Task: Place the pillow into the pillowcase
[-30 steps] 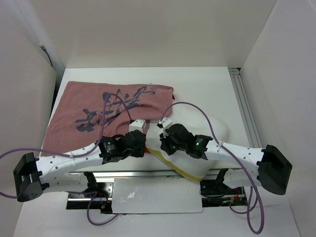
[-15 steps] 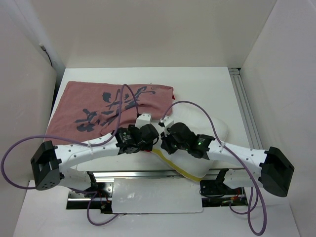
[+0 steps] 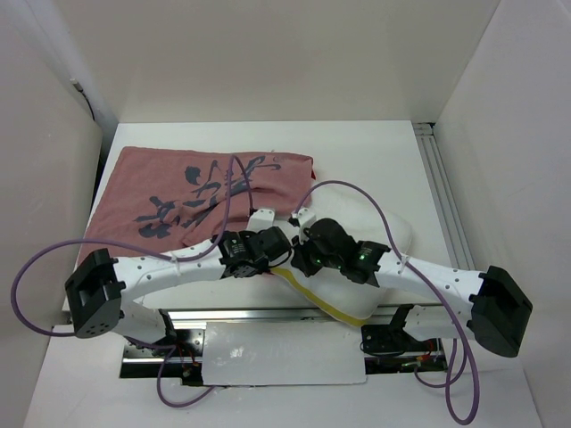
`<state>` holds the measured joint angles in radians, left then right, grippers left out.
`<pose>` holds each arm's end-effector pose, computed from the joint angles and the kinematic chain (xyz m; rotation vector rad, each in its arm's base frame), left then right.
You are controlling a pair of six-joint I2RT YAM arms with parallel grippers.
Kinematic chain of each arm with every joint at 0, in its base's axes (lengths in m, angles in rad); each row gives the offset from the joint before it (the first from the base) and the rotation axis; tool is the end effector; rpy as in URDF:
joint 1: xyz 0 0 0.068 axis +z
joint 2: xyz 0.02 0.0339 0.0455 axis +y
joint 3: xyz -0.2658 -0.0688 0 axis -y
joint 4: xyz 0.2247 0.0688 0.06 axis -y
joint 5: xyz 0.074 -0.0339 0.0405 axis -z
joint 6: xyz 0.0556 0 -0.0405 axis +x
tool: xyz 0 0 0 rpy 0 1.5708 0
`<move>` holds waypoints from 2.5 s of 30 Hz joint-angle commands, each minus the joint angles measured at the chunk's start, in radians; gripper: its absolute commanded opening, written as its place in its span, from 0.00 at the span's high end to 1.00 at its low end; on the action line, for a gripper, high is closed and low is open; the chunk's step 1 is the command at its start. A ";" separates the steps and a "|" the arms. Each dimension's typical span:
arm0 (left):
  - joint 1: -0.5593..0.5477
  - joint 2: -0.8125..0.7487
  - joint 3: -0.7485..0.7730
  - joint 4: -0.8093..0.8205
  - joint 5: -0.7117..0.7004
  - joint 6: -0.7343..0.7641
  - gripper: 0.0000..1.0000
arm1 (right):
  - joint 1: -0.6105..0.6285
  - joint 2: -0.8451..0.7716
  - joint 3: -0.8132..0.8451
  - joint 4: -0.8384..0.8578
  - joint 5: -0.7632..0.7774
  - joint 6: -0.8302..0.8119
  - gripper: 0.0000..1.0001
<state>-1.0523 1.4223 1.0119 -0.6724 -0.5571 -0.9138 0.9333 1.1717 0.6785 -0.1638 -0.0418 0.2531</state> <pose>0.1581 -0.2178 0.2347 -0.0044 2.4218 -0.1174 0.1443 0.1988 0.2258 -0.7958 2.1775 0.6773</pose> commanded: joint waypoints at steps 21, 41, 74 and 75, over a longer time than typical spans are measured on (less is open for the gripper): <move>-0.238 -0.235 0.010 0.351 0.537 0.288 1.00 | -0.024 -0.011 -0.140 0.546 0.068 0.301 1.00; 0.113 0.028 0.398 -0.057 0.161 0.226 0.23 | -0.430 -0.101 0.199 -0.257 0.391 0.350 0.06; 0.339 1.063 1.370 0.139 -0.104 0.535 0.87 | -0.818 0.582 0.530 -0.181 -0.721 -0.594 0.09; 0.339 1.063 1.370 0.149 -0.104 0.526 0.95 | -0.806 0.592 0.542 -0.181 -0.721 -0.594 0.12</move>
<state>-0.7094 2.4874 2.3817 -0.5934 -0.6254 -0.3481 0.0895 1.7405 1.1679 -0.2939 -0.7490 -0.3038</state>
